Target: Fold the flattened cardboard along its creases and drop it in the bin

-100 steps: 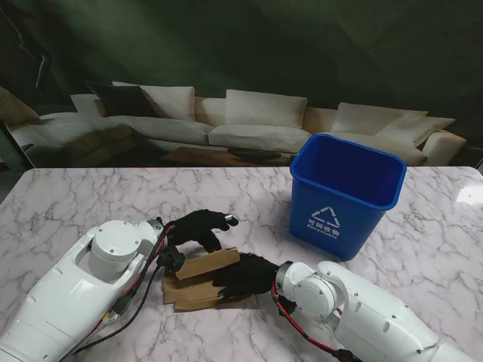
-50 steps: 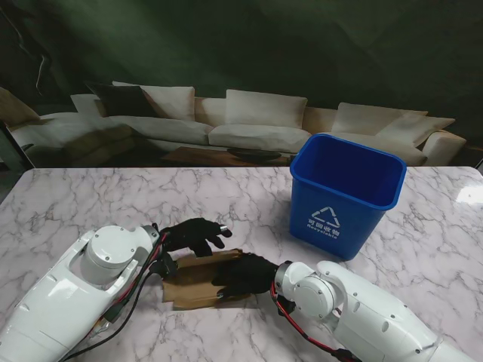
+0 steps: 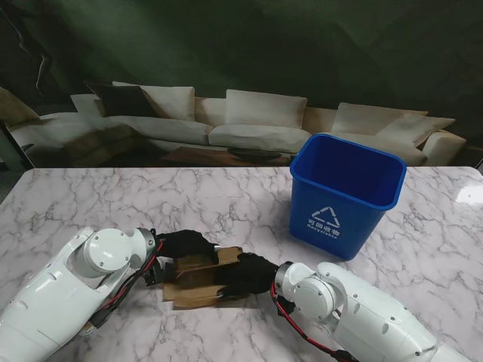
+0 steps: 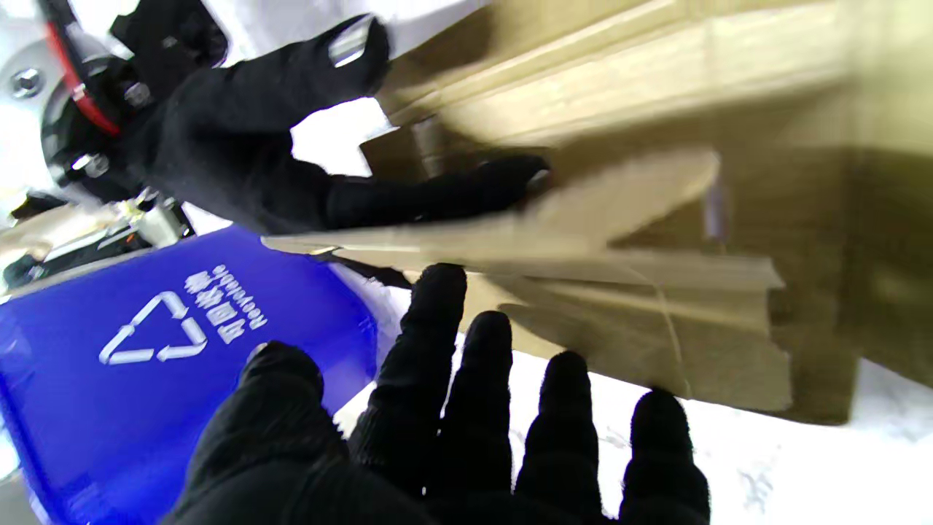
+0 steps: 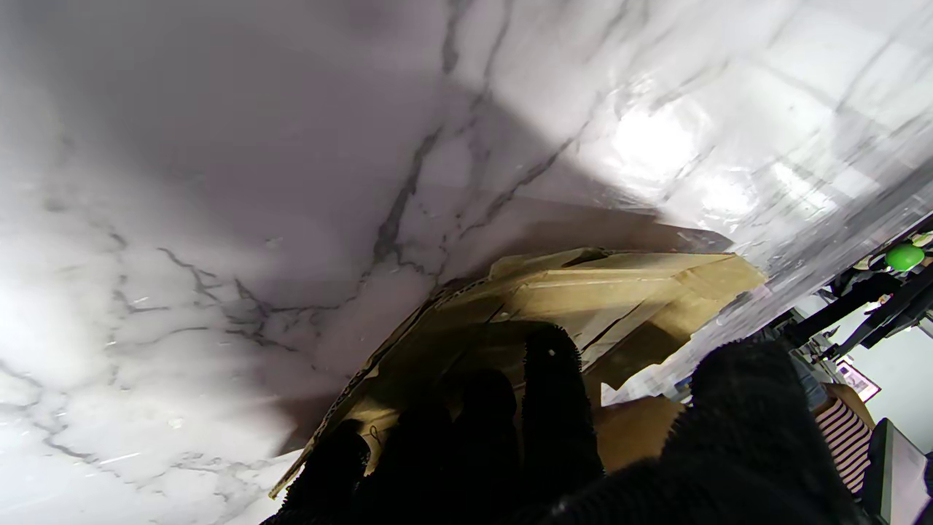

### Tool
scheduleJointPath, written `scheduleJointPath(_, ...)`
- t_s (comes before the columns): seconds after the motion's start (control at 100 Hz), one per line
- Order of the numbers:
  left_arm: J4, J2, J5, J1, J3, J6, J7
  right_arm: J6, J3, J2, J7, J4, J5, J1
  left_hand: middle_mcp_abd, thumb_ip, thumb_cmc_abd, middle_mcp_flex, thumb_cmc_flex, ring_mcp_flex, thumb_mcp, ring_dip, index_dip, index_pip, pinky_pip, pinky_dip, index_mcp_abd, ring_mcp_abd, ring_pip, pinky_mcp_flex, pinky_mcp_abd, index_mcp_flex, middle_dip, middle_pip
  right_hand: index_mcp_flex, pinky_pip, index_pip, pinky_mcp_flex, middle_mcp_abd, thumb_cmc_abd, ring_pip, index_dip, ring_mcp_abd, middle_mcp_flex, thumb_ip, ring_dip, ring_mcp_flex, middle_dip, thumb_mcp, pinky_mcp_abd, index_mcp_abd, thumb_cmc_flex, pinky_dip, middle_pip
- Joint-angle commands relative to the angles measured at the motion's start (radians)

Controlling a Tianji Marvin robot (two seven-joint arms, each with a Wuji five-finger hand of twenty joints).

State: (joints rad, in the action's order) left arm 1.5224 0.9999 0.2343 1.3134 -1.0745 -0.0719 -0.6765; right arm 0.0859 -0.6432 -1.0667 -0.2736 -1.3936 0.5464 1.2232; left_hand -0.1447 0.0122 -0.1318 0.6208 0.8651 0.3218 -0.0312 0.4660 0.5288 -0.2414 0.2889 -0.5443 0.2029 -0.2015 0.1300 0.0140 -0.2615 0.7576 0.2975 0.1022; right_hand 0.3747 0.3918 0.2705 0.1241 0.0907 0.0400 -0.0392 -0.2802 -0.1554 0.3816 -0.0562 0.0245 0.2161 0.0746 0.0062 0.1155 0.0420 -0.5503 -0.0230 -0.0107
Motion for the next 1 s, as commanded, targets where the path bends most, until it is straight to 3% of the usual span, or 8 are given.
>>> scheduleJointPath(0.0, -0.017, -0.012, 0.042, -0.010, 0.018, 0.012, -0.032, -0.026, 0.002, 0.016, -0.017, 0.045, 0.012, 0.023, 0.036, 0.023, -0.051, -0.061, 0.020, -0.026, -0.016, -0.017, -0.004, -0.019, -0.067, -0.030, -0.048, -0.039, -0.010, -0.012, 0.002, 0.047, -0.020, -0.015, 0.014, 0.224, 0.024, -0.049, -0.185, 0.045, 0.019, -0.011, 0.149, 0.015, 0.015, 0.001, 0.025, 0.036, -0.019, -0.198, -0.128, 0.007, 0.033, -0.092)
scheduleJointPath(0.33, -0.052, -0.037, 0.248, -0.089, 0.124, 0.059, -0.074, -0.011, -0.083, 0.018, -0.007, -0.003, 0.023, 0.080, 0.044, 0.023, -0.064, -0.145, 0.017, -0.093, -0.016, -0.047, -0.017, -0.003, -0.106, -0.050, -0.090, -0.001, -0.035, -0.053, 0.059, 0.004, -0.035, -0.030, 0.047, 0.290, 0.059, -0.064, -0.185, 0.029, 0.022, -0.035, 0.161, 0.002, 0.018, 0.005, 0.054, 0.085, -0.017, -0.228, -0.115, -0.010, 0.056, -0.193)
scheduleJointPath(0.65, -0.104, -0.046, 0.304, -0.173, 0.236, 0.050, -0.097, 0.018, -0.179, 0.009, 0.038, -0.042, 0.016, 0.143, 0.045, 0.023, -0.064, -0.159, 0.011, -0.100, -0.017, -0.057, -0.026, 0.005, -0.120, -0.055, -0.114, 0.008, -0.033, -0.061, 0.071, -0.019, -0.039, -0.030, 0.113, 0.370, 0.106, -0.110, -0.191, 0.009, 0.048, -0.064, 0.191, 0.047, 0.022, 0.036, 0.122, 0.128, -0.014, -0.290, -0.092, -0.021, 0.102, -0.292)
scheduleJointPath(0.69, -0.104, -0.047, 0.313, -0.178, 0.243, 0.053, -0.100, 0.020, -0.183, 0.007, 0.040, -0.041, 0.006, 0.145, 0.044, 0.023, -0.064, -0.160, 0.009, -0.100, -0.017, -0.058, -0.027, 0.006, -0.121, -0.055, -0.118, 0.011, -0.033, -0.062, 0.071, -0.023, -0.039, -0.030, 0.105, 0.372, 0.107, -0.102, -0.195, 0.009, 0.048, -0.066, 0.199, 0.024, 0.021, 0.038, 0.113, 0.127, -0.015, -0.306, -0.059, -0.017, 0.105, -0.288)
scheduleJointPath(0.77, -0.102, -0.049, 0.331, -0.182, 0.248, 0.058, -0.103, 0.016, -0.183, 0.015, -0.002, -0.049, -0.011, 0.141, 0.041, 0.023, -0.055, -0.164, 0.007, -0.101, -0.018, -0.059, -0.029, 0.010, -0.123, -0.056, -0.123, 0.011, -0.032, -0.062, 0.073, -0.032, -0.040, -0.031, 0.024, 0.351, 0.094, -0.063, -0.200, -0.007, 0.040, -0.072, 0.240, -0.076, 0.018, 0.042, 0.066, 0.116, -0.019, -0.353, 0.096, -0.003, 0.096, -0.262)
scheduleJointPath(0.87, -0.095, -0.049, 0.358, -0.178, 0.240, 0.067, -0.101, 0.026, -0.174, 0.024, -0.034, -0.050, -0.008, 0.131, 0.040, 0.023, -0.045, -0.165, 0.001, -0.101, -0.019, -0.061, -0.031, 0.012, -0.125, -0.057, -0.126, 0.011, -0.032, -0.062, 0.071, -0.039, -0.040, -0.031, -0.010, 0.313, 0.089, -0.050, -0.201, -0.007, 0.029, -0.058, 0.236, -0.113, 0.015, 0.034, 0.043, 0.087, -0.018, -0.356, 0.168, 0.001, 0.070, -0.213)
scheduleJointPath(0.92, -0.091, -0.049, 0.375, -0.175, 0.236, 0.074, -0.098, 0.037, -0.171, 0.026, -0.039, -0.047, -0.005, 0.127, 0.038, 0.023, -0.040, -0.167, -0.003, -0.099, -0.019, -0.061, -0.034, 0.017, -0.125, -0.058, -0.132, 0.011, -0.030, -0.059, 0.069, -0.051, -0.040, -0.031, -0.031, 0.308, 0.086, -0.047, -0.203, -0.007, 0.028, -0.051, 0.234, -0.129, 0.014, 0.033, 0.037, 0.079, -0.018, -0.352, 0.172, -0.001, 0.067, -0.197)
scheduleJointPath(0.99, -0.088, -0.049, 0.389, -0.175, 0.233, 0.082, -0.096, 0.055, -0.172, 0.023, -0.028, -0.040, -0.014, 0.127, 0.039, 0.022, -0.033, -0.167, -0.008, -0.099, -0.019, -0.061, -0.035, 0.018, -0.126, -0.058, -0.134, 0.012, -0.030, -0.060, 0.069, -0.055, -0.040, -0.031, -0.002, 0.307, 0.114, -0.052, -0.213, -0.018, 0.028, -0.057, 0.235, -0.137, 0.015, 0.033, 0.040, 0.074, -0.018, -0.351, 0.112, -0.005, 0.065, -0.187)
